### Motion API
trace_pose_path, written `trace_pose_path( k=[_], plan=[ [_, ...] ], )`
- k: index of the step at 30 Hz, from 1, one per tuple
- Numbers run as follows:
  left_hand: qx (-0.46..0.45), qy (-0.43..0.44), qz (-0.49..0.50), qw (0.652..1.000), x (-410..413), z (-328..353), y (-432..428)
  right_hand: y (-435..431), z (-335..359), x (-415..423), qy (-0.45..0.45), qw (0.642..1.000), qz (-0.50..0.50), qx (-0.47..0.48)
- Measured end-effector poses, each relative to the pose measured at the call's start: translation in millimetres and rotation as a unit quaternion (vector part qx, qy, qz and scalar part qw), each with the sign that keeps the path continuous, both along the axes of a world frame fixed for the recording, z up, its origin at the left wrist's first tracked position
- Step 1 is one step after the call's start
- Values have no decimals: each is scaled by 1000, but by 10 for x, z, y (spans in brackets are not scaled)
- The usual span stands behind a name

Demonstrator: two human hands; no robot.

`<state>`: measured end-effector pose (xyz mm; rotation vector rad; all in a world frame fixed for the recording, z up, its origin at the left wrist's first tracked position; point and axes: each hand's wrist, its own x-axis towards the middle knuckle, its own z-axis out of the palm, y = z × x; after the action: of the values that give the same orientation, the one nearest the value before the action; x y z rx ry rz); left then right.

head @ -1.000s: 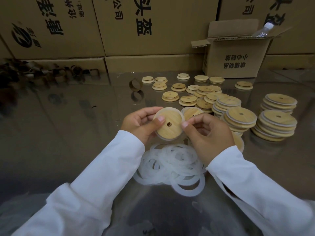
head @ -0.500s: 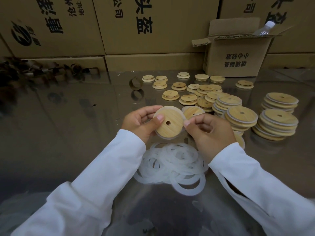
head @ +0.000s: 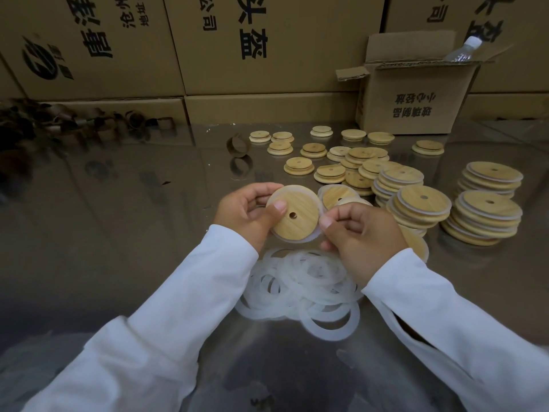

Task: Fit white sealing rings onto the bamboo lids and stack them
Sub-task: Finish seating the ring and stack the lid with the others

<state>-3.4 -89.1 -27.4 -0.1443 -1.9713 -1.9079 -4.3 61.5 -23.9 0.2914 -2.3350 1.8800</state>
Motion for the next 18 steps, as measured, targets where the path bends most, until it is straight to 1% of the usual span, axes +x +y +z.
trace_pose_path(
  k=[5, 8, 12, 15, 18],
  plan=[
    [-2, -12, 0, 1000, -6, 1, -30, 3, 2, -2, 2, 1000, 7, -24],
    [19, -40, -26, 999, -17, -3, -49, 16, 5, 8, 2, 999, 14, -36],
    [39, -49, -32, 998, -35, -15, -69, 20, 6, 6, 2, 999, 18, -47],
    [58, -51, 1, 997, -54, -2, -90, 17, -36, -4, 14, 1000, 1, -21],
    [72, -58, 72, 993, -94, 30, -154, -1, -53, 7, 24, 1000, 2, 9]
  ],
)
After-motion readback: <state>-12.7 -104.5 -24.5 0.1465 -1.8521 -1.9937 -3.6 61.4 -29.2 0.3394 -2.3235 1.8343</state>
